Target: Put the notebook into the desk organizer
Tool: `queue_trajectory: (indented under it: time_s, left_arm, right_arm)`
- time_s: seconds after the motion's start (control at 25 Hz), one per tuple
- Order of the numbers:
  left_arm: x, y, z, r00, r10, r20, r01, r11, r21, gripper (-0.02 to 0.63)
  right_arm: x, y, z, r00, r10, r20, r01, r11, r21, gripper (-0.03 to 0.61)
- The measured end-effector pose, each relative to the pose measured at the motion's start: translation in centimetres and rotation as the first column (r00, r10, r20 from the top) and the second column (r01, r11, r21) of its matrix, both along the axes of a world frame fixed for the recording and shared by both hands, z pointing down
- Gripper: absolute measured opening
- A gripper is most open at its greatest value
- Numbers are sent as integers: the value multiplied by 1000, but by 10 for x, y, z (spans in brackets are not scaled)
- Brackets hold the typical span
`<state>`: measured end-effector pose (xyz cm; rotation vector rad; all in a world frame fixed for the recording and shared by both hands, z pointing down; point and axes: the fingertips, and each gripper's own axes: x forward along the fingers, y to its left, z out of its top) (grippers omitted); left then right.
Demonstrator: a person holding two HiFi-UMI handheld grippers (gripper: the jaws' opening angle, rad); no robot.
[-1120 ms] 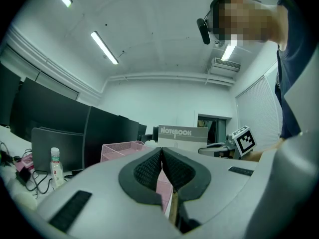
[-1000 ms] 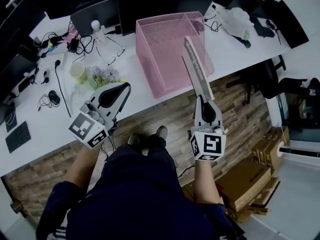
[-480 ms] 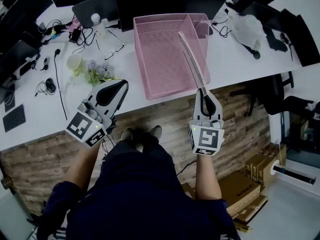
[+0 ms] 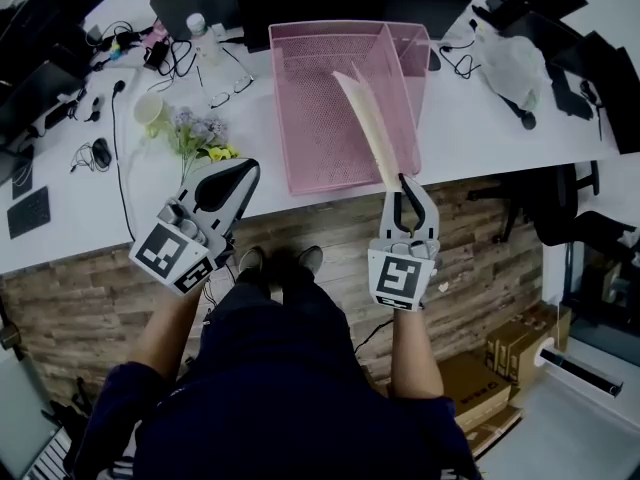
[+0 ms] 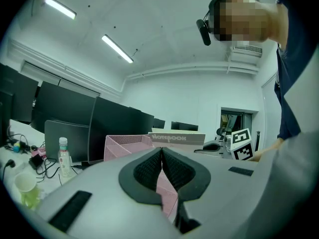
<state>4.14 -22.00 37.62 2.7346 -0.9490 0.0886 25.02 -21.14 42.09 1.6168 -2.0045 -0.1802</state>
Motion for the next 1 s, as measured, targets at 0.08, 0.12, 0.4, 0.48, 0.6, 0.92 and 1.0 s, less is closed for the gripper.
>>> queue_trajectory:
  time_s: [0.08,0.12,0.4,0.48,0.6,0.92,1.0]
  left_arm:
    - [-1,2,3,1000,-5,1,5,1000,-7,28]
    - [-2,3,5,1000,-7,1,7,1000,-9,28]
    - [-20,13,19,1000,-27,-4,27,999,-37,28]
    - [-26,16,23,999,-34,-10,33,998,-47,28]
    - [-35,18,31,999,-40,-13,40,997,-62,28]
    - [-49,23,48,998,-52,-27,49,994,-96,28]
    - [-51,23,52,998,-52,-28,49,993,-103,28]
  right_arm:
    - [-8,2,6,1000,-23,-17,23,1000,-8,21]
    - [-11,2,8,999,-32,-19,32,999,-10,28]
    - [-31,7,26,998,-62,-33,60,997,-56,64]
    - [-37,7,29,997,-72,-41,69,995,-71,74]
    - [-45,6,36,995,-87,-57,81,992,-99,95]
    - [-59,4,45,991,-104,-78,94,987,-127,110]
    - [-59,5,45,992,-101,-81,90,988,-124,113]
